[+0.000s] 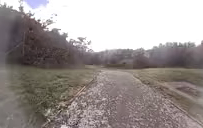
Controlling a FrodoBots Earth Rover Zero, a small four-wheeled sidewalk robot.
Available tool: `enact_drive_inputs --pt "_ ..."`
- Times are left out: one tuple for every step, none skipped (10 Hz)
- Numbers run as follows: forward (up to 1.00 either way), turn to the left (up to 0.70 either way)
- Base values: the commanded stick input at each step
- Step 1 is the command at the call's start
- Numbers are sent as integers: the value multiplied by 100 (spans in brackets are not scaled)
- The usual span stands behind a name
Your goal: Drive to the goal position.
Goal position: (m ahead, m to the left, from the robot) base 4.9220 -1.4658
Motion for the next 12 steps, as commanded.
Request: enact_drive_inputs --pt "30 0" --pt "30 0" --pt "30 0" --pt "30 0" --pt "30 0" --pt "30 0" --pt "30 0" --pt "30 0" --pt "30 0" --pt "30 0" --pt "30 0" --pt "30 0"
